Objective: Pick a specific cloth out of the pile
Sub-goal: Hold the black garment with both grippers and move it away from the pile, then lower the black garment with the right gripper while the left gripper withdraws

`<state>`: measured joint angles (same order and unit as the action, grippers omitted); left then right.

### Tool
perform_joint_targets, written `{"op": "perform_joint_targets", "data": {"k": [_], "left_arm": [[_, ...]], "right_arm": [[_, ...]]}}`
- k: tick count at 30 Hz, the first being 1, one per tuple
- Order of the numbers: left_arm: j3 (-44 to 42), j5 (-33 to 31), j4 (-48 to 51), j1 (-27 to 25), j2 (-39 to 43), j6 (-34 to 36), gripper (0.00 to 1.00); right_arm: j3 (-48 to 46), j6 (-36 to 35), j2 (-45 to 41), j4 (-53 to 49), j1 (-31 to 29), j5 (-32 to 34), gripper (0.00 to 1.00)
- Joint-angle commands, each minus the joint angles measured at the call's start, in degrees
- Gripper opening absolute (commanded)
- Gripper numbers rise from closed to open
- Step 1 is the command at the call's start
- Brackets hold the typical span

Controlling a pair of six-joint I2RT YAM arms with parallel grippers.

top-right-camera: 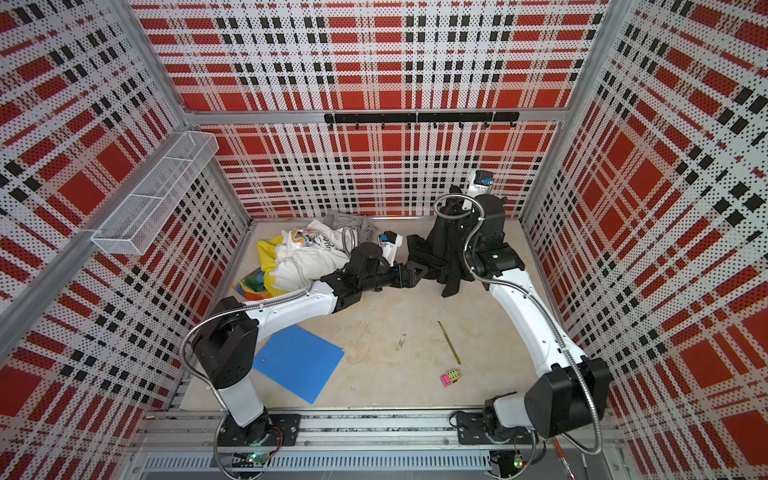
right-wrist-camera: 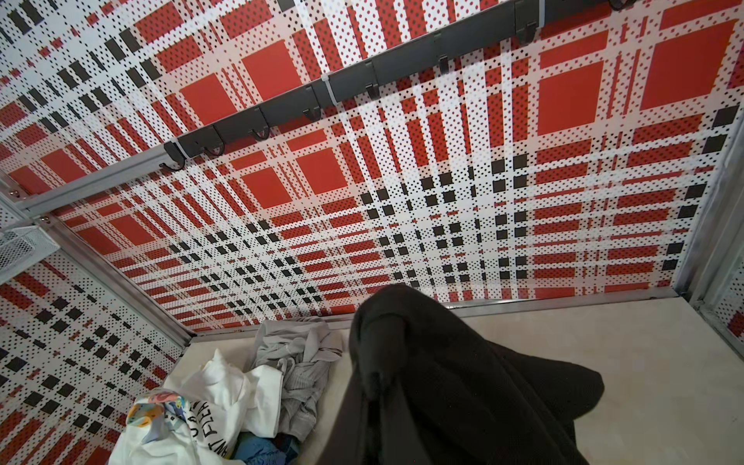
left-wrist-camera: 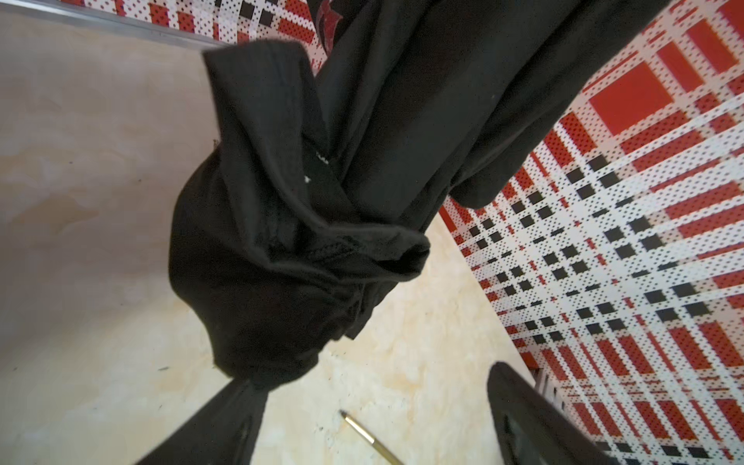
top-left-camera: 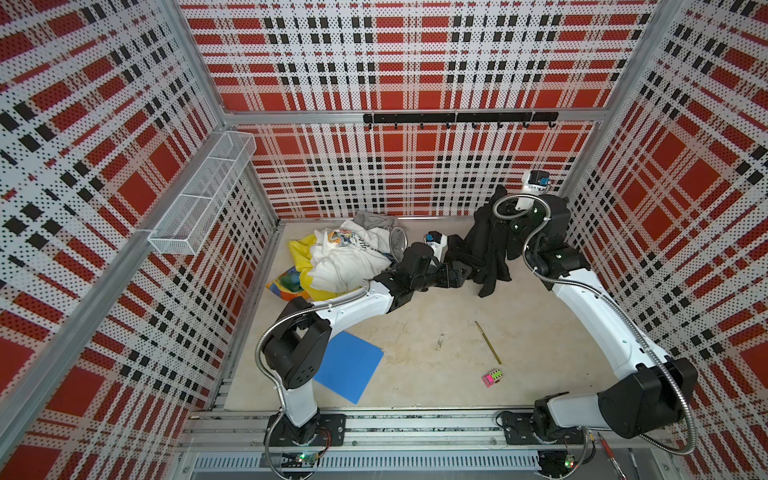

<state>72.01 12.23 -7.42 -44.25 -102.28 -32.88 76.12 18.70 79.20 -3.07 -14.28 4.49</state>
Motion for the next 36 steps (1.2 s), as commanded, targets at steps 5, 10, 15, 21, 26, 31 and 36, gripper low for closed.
{"op": "perform_joint_targets", "data": {"k": [5,10,15,21,26,31,36], "left_arm": [[-6.48,-3.17,8.22,0.30,12.65,8.27,0.99],[-14.37,-4.11,9.91,1.97,22.36,9.79,0.99],[-25.35,-5.87,2.96,6.10,33.55,6.03,0.99],[-33.78,-8.02,-0.93,8.12,42.59,5.37,0.99],[-35.86,-5.89,-0.93,9.34,45.95,5.79,0.99],[-36.93,-4.05,-2.04,9.32,47.01,6.58,0.99],[-38.14,-3.72,-3.18,9.36,46.39,6.06,0.99]], "right_arm": [[-7.54,1.17,-3.56,5.53,3.82,1.19,0.01],[-10.62,0.90,-6.84,5.56,6.63,4.57,0.01],[-10.29,-0.90,-9.22,3.82,7.99,8.12,0.01],[-8.98,0.89,-9.81,4.94,7.96,3.74,0.02],[-11.52,3.78,-8.49,9.79,6.24,-2.65,0.02],[-12.75,3.33,-5.56,13.42,2.70,-8.95,0.02],[-16.27,4.83,-3.06,12.87,1.23,-6.36,0.03]]}}
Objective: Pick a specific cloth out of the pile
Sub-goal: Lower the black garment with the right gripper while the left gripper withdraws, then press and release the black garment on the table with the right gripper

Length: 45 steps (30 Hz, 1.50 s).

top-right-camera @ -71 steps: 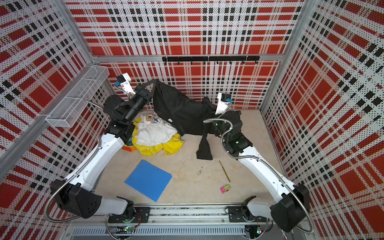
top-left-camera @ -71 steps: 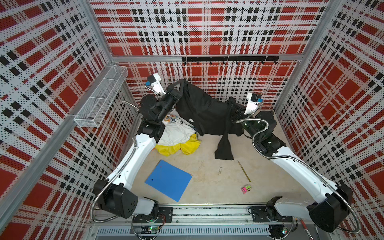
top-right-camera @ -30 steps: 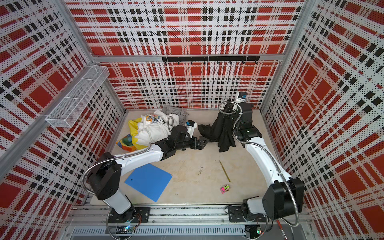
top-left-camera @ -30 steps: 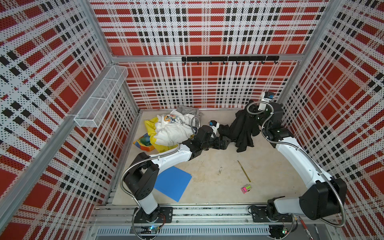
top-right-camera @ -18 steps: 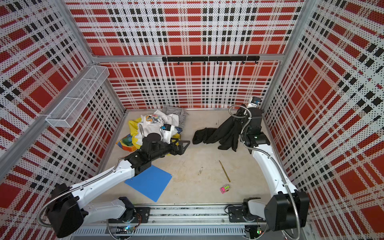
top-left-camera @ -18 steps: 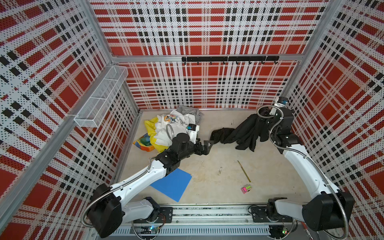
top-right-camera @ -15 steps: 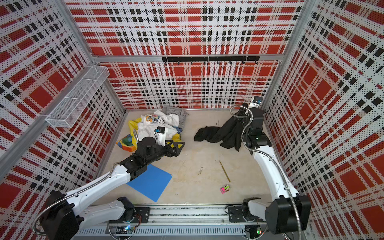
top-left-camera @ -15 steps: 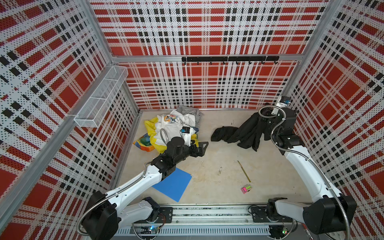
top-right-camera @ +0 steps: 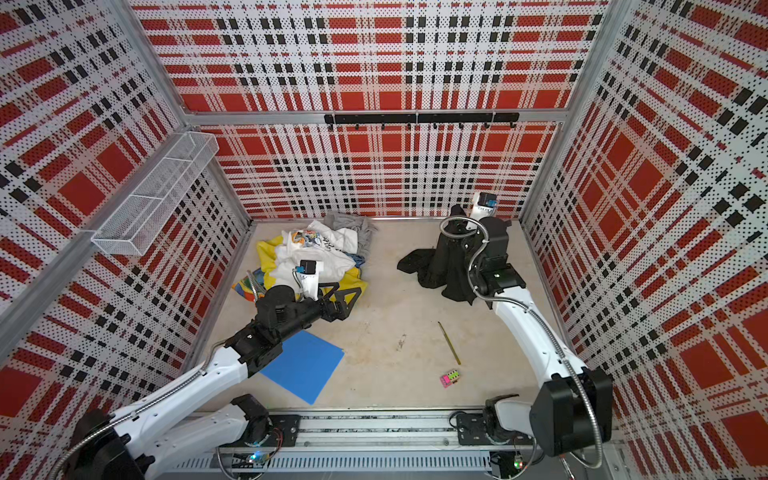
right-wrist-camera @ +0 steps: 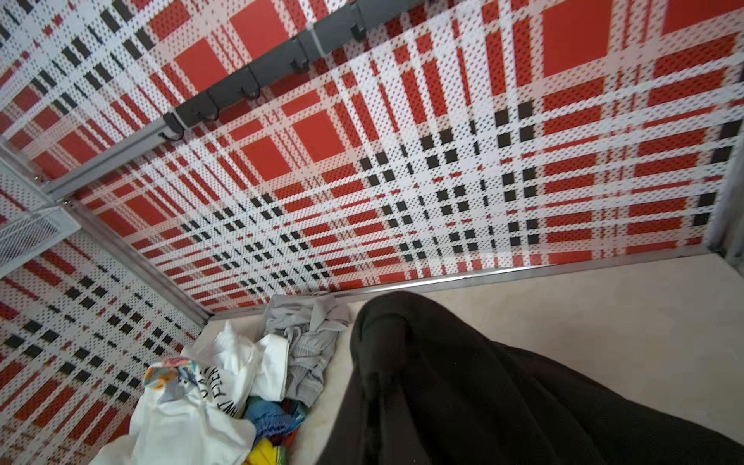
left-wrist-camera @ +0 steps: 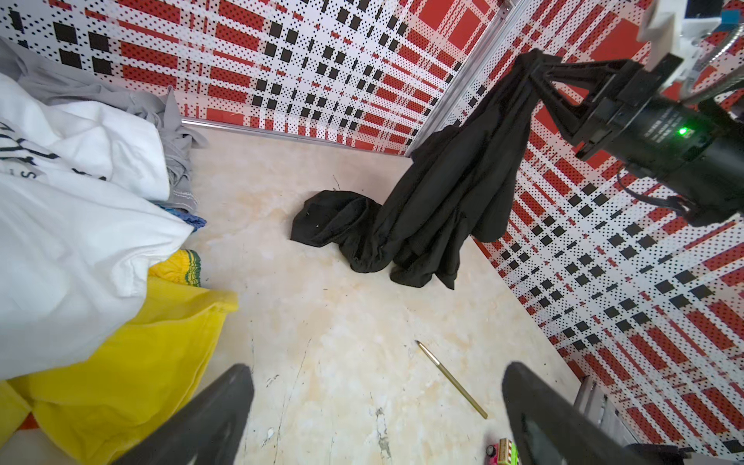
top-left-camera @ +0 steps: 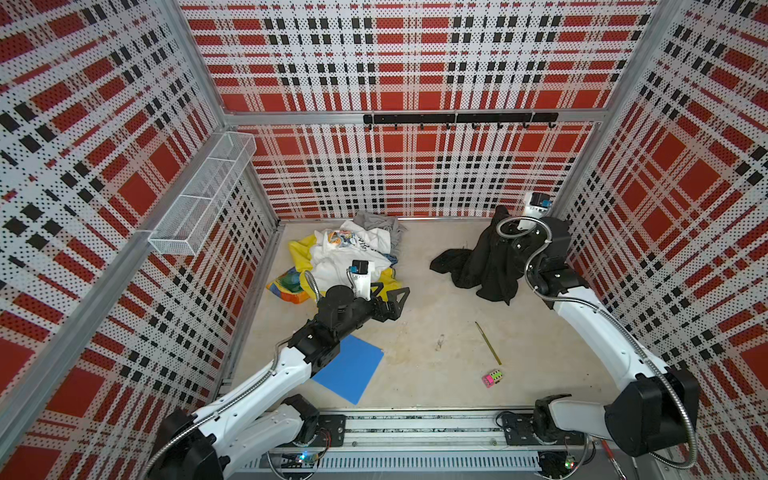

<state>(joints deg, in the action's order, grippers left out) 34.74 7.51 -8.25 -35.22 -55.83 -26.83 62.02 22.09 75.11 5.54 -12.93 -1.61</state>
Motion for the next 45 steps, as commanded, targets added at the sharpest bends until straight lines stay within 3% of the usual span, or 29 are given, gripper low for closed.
{"op": "perform_joint_targets", "data": {"k": [1,12,23,27,31,34,39,43,44,45], "left_arm": [[-1.15,1.11,-2.59,0.27,-0.03,0.02,0.99],[-1.96,1.20,-4.31,0.39,-0.08,0.36,0.99],[-2.22,1.06,-5.50,0.57,-0.16,0.37,0.99],[-2.44,1.45,-5.68,0.46,-0.54,-0.16,0.99],[-2.62,1.89,-5.72,0.40,-0.05,-0.51,0.99],[-3.22,1.75,-5.64,0.26,0.98,-0.91,0.99],[-4.98,0.92,-5.24,0.20,2.98,-1.55,0.99],[-5.39,-0.05,-3.15,1.15,5.23,-1.32,0.99],[-5.46,-0.10,-2.77,1.36,5.68,-1.31,0.99],[-5.52,-0.24,-2.49,1.60,6.02,-1.35,0.99]], "right_arm": [[-3.32,1.76,1.49,4.05,-0.17,0.87,0.03],[-13.04,3.93,9.09,4.87,-0.16,1.70,0.06],[-8.84,0.65,11.46,3.42,-5.13,0.67,0.08],[-6.86,2.54,17.10,-0.01,-5.70,2.58,0.08],[-1.37,4.06,24.76,-7.83,-5.19,9.77,0.05],[-0.78,4.58,27.79,-7.57,-4.02,9.55,0.06],[-0.89,6.30,30.84,-6.51,-3.84,7.33,0.12],[-0.73,5.34,29.30,-6.33,-3.78,8.37,0.29],[-0.69,7.97,28.27,-6.48,-3.80,8.69,0.33],[-0.80,3.45,27.01,-6.59,-3.84,8.88,0.34]]}}
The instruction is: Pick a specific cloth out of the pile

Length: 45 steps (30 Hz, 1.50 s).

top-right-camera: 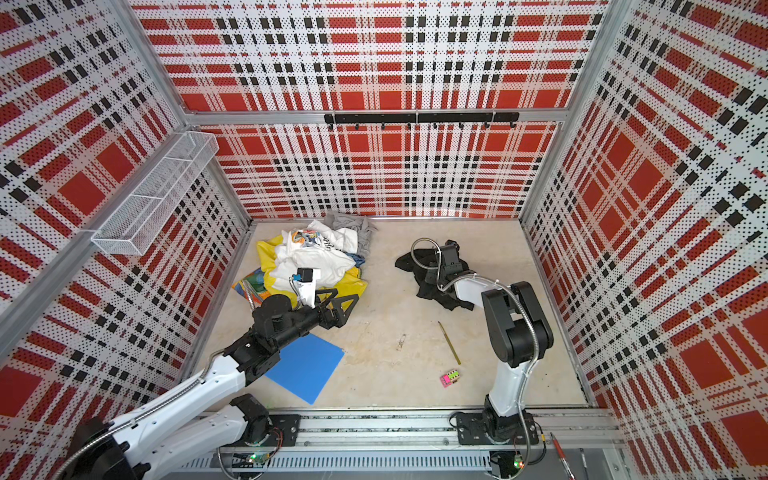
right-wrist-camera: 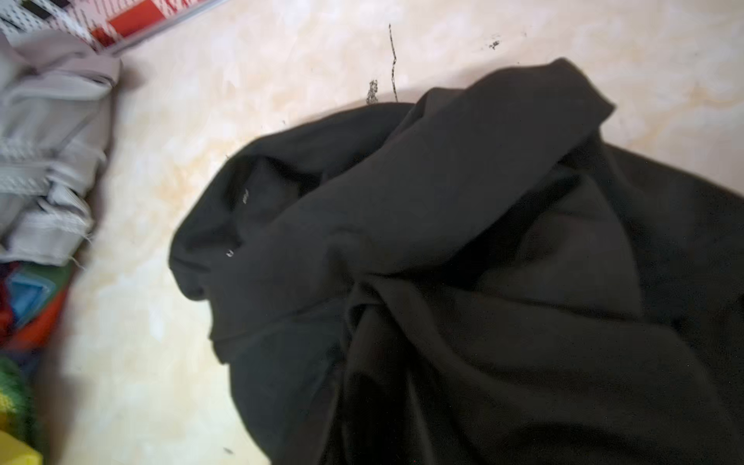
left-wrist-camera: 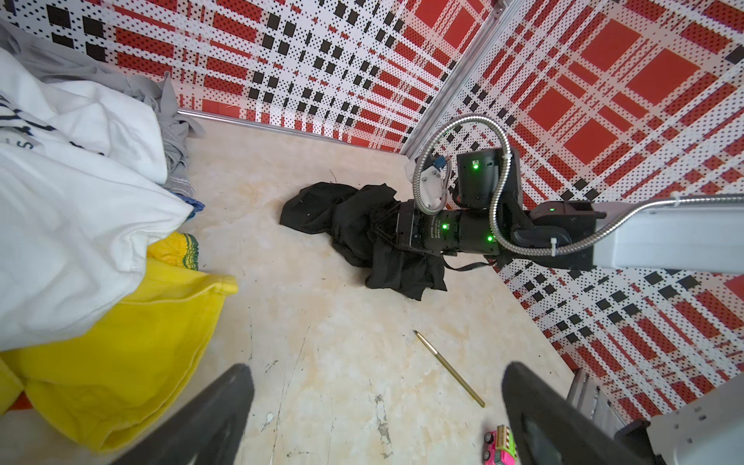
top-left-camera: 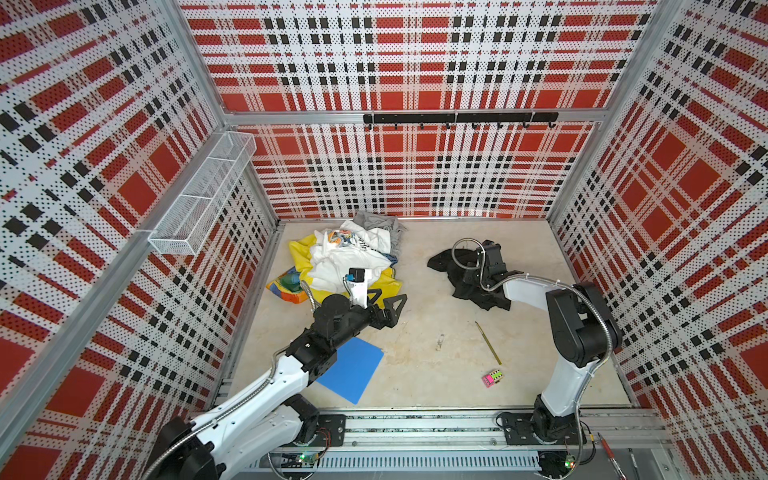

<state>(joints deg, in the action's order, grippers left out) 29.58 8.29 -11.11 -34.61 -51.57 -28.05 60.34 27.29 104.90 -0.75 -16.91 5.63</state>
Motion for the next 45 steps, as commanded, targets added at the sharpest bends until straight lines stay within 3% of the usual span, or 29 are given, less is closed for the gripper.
{"op": "perform_joint_targets", "data": {"k": [1,7,11,18,21,35,40,45], "left_arm": [[-0.46,-1.00,0.48,1.32,2.05,-0.08,0.99],[-1.31,-1.18,0.22,1.56,2.22,-0.25,0.99],[-1.54,-1.47,-0.43,1.57,2.25,0.36,0.99],[-1.71,-1.89,-0.49,2.49,2.61,0.67,0.99],[-2.14,-2.34,-0.49,2.80,2.92,0.51,0.99],[-2.20,-1.84,-1.17,4.26,2.87,-0.36,0.99],[-0.99,-0.50,-0.89,4.58,2.06,-0.86,0.99],[0.15,-3.56,1.13,4.96,2.09,-0.89,0.99]], "right_arm": [[0.20,-2.03,-4.42,-0.22,0.19,1.78,0.36],[-2.68,-2.66,-10.51,-0.03,0.32,0.69,0.48],[-3.32,-3.17,-8.04,1.11,0.49,-0.69,0.59],[-2.36,-2.58,-1.90,2.30,2.17,-3.31,0.66],[-2.79,-3.18,-3.09,2.15,2.41,-3.72,0.71],[-13.66,-4.79,-28.11,-1.88,2.24,-4.50,0.99],[-18.63,-5.93,-39.73,-2.36,2.23,-7.49,1.00],[-21.34,-6.89,-48.56,-5.19,2.28,-5.29,1.00]]}}
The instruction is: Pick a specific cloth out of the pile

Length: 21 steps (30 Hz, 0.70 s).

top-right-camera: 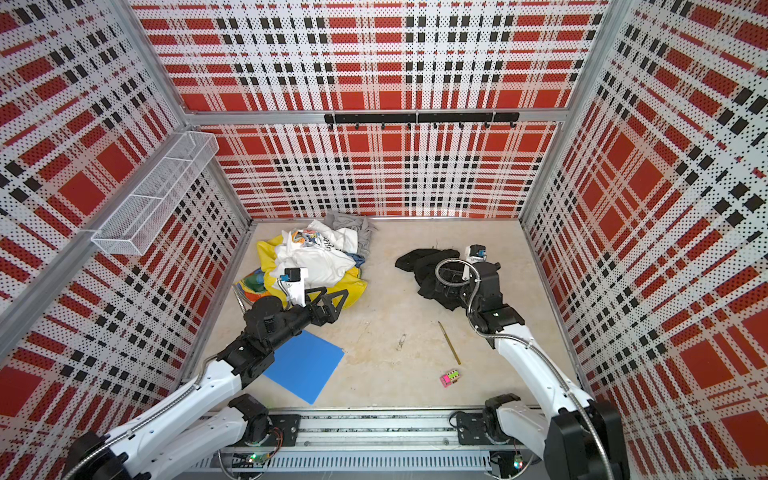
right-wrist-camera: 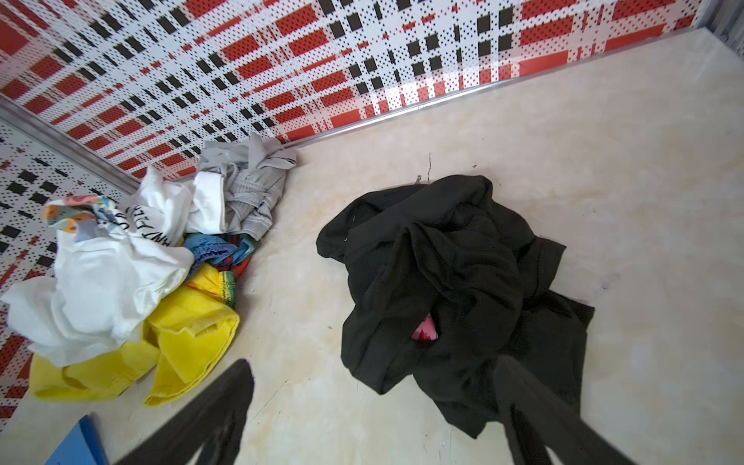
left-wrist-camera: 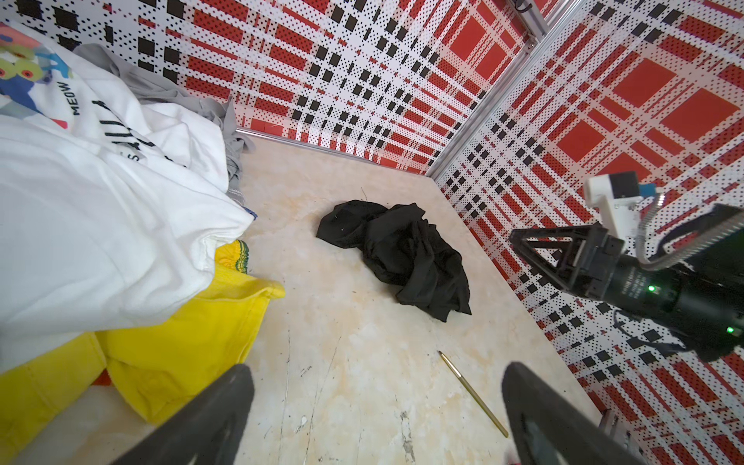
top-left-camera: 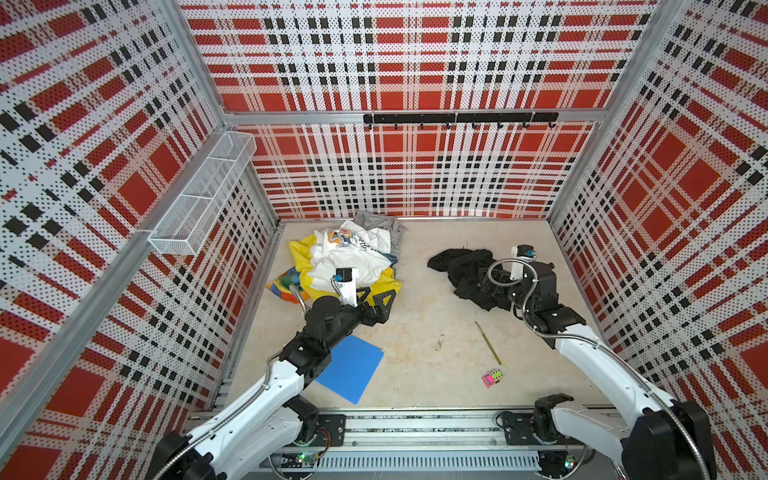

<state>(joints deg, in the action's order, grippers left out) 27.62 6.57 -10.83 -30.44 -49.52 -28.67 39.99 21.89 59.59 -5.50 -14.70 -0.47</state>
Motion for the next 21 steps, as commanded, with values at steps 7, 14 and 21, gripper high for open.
{"op": "perform_joint_targets", "data": {"k": [7,14,21], "left_arm": [[3.87,-7.10,5.86,4.43,-0.97,0.77,0.99],[2.54,-17.34,6.68,12.82,-2.37,3.11,0.99],[0.66,-18.68,-1.92,23.84,-7.35,10.51,0.99]], "right_arm": [[-6.58,0.05,-12.55,0.26,0.04,4.78,1.00],[-12.84,-0.54,-19.47,4.44,0.15,14.90,1.00],[-14.92,-4.67,-18.39,9.54,3.21,18.93,1.00]]}}
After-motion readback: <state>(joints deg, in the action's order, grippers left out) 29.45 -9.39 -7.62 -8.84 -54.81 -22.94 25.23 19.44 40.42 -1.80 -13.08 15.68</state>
